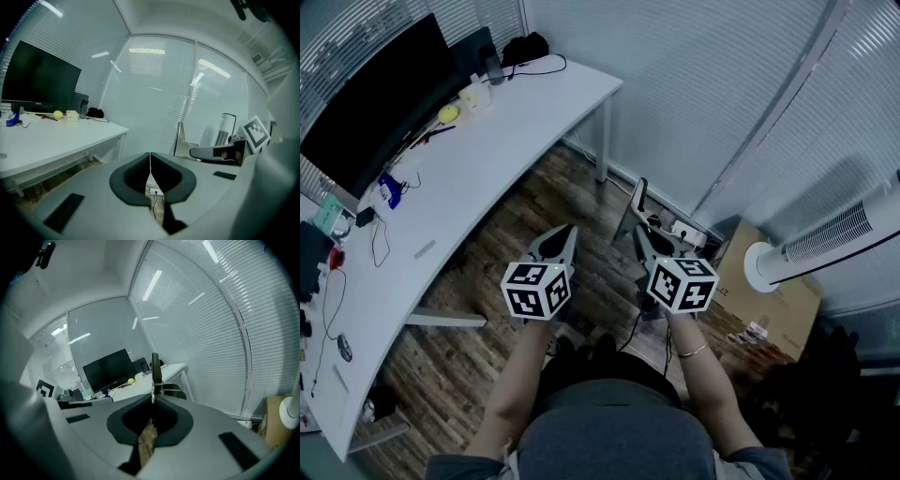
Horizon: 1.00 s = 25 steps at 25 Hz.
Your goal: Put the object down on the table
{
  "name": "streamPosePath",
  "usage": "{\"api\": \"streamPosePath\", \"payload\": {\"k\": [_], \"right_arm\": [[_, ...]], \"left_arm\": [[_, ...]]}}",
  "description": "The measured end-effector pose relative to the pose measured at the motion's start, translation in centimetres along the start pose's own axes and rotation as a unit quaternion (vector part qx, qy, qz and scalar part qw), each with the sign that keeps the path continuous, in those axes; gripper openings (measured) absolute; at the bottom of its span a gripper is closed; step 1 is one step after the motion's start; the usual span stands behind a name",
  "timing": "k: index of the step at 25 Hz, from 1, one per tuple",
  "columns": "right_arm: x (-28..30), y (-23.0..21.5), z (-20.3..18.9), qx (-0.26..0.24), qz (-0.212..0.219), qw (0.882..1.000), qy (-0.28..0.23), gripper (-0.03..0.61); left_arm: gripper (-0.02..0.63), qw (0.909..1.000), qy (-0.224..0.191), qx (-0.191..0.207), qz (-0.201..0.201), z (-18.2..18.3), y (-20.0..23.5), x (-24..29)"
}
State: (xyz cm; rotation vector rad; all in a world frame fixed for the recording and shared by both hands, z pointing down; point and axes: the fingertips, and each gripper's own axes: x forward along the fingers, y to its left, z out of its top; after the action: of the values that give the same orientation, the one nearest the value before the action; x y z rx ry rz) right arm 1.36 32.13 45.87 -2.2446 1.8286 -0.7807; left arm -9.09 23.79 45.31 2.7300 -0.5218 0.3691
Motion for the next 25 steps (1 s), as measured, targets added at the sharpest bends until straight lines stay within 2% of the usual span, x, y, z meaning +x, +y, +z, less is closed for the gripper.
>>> {"api": "streamPosePath", "payload": {"k": [15,25], "right_arm": [[-0.9,-1.7,-0.3,0.022,0.004,1.0,0.009,0.006],[2.2,-3.3,0.8,0.026,0.0,0.999,0.018,0.006]], "left_arm": [[0.026,0.9999,-0.003,-0.005,0.012,-0.4,-1.3,0.0],[0.026,0.9996,0.011,-0.003,0.027,0.2,1.1,2.3]]}}
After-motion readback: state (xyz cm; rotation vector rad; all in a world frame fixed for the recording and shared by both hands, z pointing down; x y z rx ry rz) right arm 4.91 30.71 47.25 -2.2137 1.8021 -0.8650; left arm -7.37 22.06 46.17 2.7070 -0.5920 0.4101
